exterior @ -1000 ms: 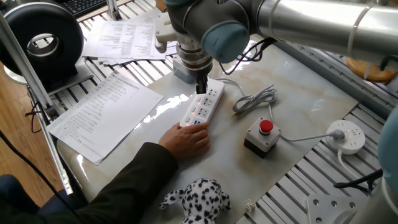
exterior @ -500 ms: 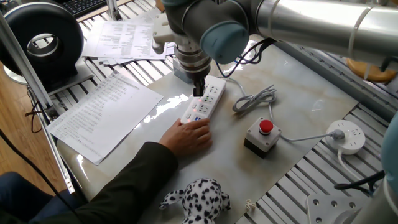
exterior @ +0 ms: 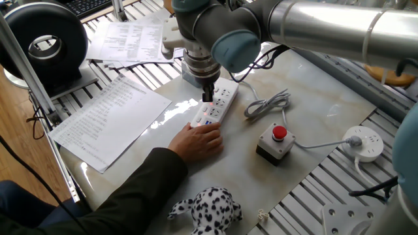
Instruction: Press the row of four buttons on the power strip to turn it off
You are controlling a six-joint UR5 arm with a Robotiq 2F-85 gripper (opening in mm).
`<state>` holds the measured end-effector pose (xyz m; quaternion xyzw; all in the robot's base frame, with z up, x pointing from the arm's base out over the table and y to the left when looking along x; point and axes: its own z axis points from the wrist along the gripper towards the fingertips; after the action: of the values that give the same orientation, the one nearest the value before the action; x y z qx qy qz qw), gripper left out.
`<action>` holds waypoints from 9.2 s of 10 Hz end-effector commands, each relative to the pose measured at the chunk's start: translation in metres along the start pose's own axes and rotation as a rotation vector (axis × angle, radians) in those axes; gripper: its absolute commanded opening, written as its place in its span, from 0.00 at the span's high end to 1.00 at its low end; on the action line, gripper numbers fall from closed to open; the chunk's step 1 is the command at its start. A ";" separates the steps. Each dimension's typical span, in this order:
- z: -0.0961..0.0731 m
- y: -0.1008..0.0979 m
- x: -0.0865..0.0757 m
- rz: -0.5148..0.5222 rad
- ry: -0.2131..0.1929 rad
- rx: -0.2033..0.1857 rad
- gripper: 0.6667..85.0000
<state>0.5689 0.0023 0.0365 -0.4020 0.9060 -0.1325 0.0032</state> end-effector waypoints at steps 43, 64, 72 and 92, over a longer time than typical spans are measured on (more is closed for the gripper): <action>-0.011 0.074 -0.041 0.185 -0.052 -0.047 1.00; -0.029 -0.057 0.017 -0.156 -0.014 0.166 1.00; 0.016 -0.146 0.074 -0.341 -0.043 0.239 1.00; 0.006 -0.111 0.094 -0.182 -0.073 0.085 1.00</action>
<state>0.5998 -0.1419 0.0440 -0.5276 0.8278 -0.1841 0.0502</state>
